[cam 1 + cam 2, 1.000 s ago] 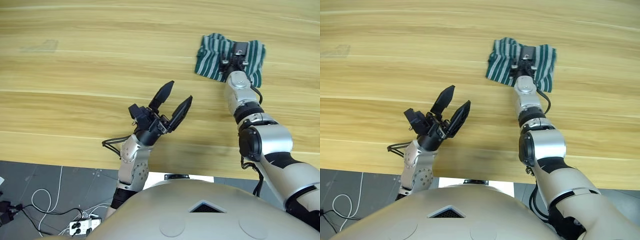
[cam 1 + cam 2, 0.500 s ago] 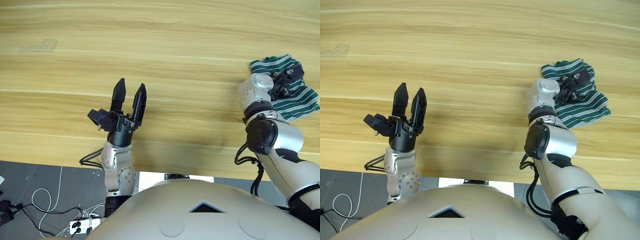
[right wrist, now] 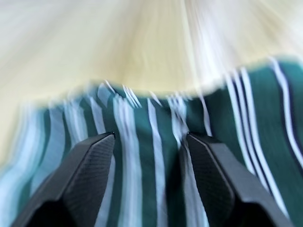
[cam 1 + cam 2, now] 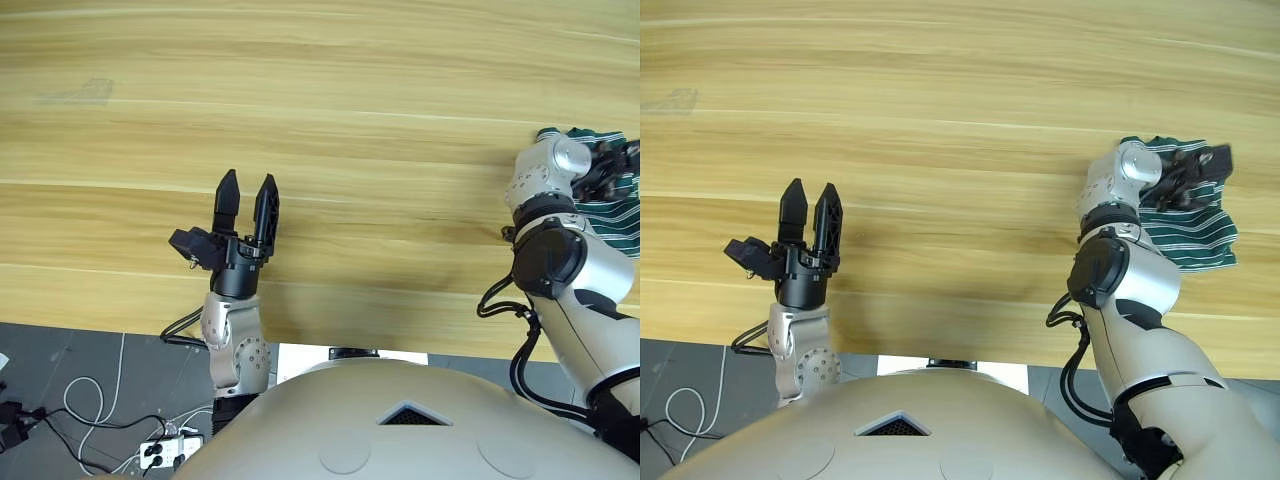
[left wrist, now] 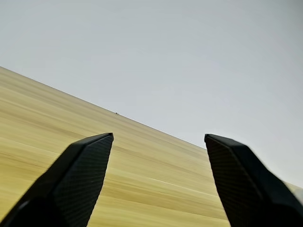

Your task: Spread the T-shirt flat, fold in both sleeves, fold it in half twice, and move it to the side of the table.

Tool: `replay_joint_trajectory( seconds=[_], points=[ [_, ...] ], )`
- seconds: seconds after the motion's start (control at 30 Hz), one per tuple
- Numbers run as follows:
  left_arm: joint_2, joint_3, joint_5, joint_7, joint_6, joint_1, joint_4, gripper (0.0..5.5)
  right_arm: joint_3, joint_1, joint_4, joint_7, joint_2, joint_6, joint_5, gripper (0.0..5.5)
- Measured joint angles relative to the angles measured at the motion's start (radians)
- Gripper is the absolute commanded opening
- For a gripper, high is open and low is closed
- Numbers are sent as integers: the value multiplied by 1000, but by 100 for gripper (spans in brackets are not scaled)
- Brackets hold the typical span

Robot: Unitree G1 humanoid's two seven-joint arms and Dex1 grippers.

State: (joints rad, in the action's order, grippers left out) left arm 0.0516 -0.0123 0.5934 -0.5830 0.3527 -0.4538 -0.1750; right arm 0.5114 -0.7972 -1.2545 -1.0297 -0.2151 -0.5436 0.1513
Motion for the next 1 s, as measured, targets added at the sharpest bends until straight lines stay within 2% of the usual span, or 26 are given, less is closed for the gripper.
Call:
replay_joint_trajectory(
  seconds=[0.13,0.27,0.37,0.57,0.73,1.0],
  points=[
    [7,11,-4,5,-1,52,57,358,-178,12,227,136,-6,-170,-174,281],
    [-3,85,-149,183,5,287,256,358,-317,191,512,376,47,-209,-213,281],
    [-37,105,-356,376,47,506,510,358,-406,288,508,481,69,-209,-267,281],
    [-118,80,-666,758,132,940,1066,358,-543,297,199,597,128,-158,-381,281],
    [-119,86,-678,817,223,982,1218,358,-597,255,122,620,167,-144,-423,281],
    [-100,12,-767,858,325,861,1133,358,-592,337,160,631,167,-140,-428,281]
  ],
)
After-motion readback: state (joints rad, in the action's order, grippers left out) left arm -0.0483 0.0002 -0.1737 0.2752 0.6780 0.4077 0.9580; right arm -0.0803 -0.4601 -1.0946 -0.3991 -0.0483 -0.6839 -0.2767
